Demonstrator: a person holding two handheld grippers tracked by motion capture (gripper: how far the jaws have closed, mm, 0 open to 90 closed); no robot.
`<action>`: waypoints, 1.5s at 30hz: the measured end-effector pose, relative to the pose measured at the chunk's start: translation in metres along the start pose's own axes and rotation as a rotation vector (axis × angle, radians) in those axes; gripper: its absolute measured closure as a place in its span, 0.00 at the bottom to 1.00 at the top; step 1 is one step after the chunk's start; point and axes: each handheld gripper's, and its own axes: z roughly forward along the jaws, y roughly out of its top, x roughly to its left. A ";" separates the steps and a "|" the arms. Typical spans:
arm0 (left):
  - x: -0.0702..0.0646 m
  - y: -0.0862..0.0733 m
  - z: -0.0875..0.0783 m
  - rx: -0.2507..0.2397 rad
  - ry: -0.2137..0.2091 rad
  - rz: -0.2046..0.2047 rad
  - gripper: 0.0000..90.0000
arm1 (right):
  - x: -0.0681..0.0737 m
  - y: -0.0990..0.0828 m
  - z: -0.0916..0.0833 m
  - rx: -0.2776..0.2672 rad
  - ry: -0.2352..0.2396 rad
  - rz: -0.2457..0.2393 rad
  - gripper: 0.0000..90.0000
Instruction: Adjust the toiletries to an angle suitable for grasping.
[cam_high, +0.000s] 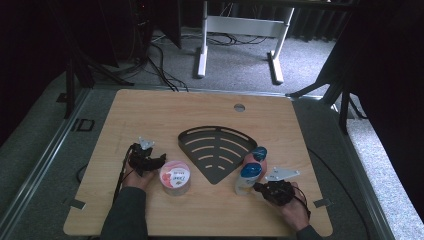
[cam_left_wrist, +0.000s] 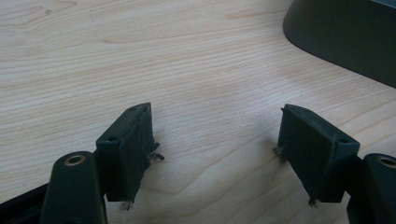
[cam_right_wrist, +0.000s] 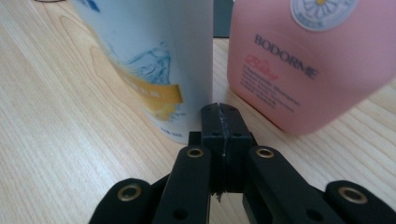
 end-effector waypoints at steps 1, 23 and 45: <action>0.000 0.000 0.000 0.000 0.000 0.000 0.30 | 0.001 0.003 0.002 0.001 0.004 -0.009 1.00; 0.000 0.000 0.000 0.000 0.000 0.000 0.30 | 0.032 0.023 0.020 -0.007 0.092 -0.093 1.00; 0.000 0.000 0.000 0.000 0.000 0.000 0.30 | 0.058 0.039 0.037 -0.003 0.166 -0.175 1.00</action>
